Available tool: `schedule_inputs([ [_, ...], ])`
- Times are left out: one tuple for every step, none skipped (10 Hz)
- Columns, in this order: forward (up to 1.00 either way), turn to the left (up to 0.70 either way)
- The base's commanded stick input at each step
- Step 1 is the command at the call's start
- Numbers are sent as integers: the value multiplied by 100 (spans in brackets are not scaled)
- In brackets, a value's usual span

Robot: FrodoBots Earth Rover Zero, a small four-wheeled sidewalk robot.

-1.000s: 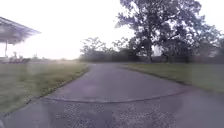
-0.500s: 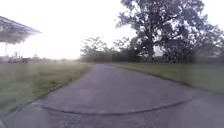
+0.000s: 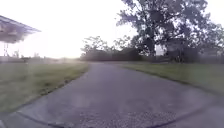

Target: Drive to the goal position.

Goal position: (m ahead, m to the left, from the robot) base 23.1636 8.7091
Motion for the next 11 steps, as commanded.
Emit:
schedule_inputs([
  [70, 0],
  [70, 0],
  [70, 11],
  [70, 13],
  [70, 8],
  [70, 4],
  [70, 1],
  [70, 0],
  [70, 0],
  [70, 0],
  [70, 0],
])
